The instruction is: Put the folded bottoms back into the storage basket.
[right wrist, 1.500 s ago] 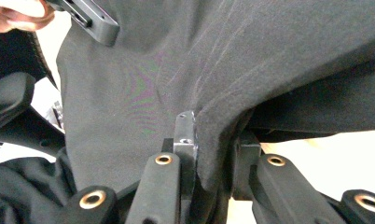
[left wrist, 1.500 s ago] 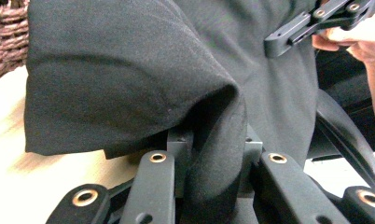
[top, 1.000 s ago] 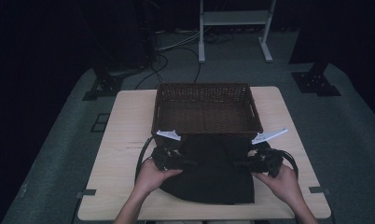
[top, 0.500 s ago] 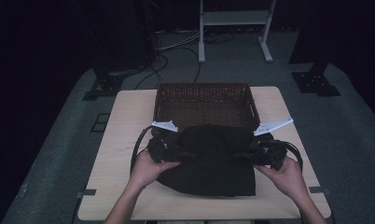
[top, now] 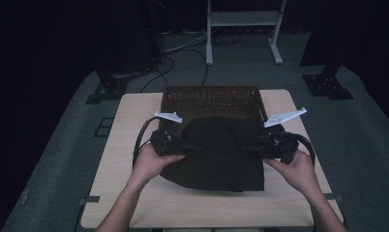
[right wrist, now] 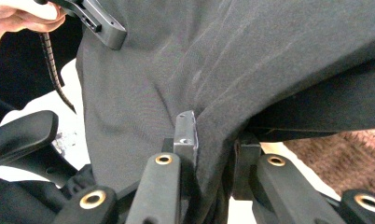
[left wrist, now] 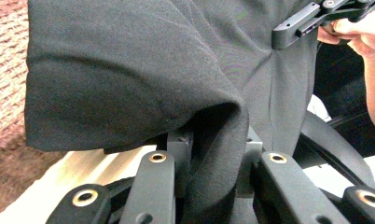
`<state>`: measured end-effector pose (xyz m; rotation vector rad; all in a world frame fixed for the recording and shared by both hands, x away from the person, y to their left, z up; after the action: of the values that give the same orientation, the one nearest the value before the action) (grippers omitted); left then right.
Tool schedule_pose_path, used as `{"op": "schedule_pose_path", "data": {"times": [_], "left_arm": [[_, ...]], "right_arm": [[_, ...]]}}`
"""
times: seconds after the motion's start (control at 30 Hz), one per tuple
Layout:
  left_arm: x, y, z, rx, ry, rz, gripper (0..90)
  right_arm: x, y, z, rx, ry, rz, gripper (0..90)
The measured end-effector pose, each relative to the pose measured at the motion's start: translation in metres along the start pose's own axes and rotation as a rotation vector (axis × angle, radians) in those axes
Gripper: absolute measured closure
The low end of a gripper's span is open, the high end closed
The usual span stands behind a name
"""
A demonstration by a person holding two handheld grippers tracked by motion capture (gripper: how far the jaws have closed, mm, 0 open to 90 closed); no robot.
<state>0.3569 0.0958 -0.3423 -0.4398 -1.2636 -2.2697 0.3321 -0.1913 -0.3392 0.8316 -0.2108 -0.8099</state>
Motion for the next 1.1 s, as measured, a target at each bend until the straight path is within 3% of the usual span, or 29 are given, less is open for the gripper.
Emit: {"op": "schedule_pose_path", "data": {"times": [0.17,0.7,1.1], "left_arm": [[-0.007,0.009,0.008,0.010,0.010,0.021,73.8],[-0.017,0.042,0.027,0.016,0.034,0.027,73.9],[-0.023,0.063,0.034,0.004,0.046,0.023,73.8]], "right_arm": [[0.002,0.013,-0.002,0.000,-0.003,0.011,76.3],[0.015,0.055,0.003,0.005,-0.010,0.023,76.4],[0.025,0.076,0.006,0.005,-0.018,0.017,76.3]]}}
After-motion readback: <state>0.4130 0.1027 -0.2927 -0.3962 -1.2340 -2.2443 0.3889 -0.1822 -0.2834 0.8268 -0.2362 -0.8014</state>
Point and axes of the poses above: each handheld gripper's, and its own axes: z roughly backward along the jaws, y roughly out of its top, x roughly to its right, the point moved 3 cm from there along -z, roughly forward along the jaws, and after that the axes turned 12 degrees about -y, right-handed, at the moved point
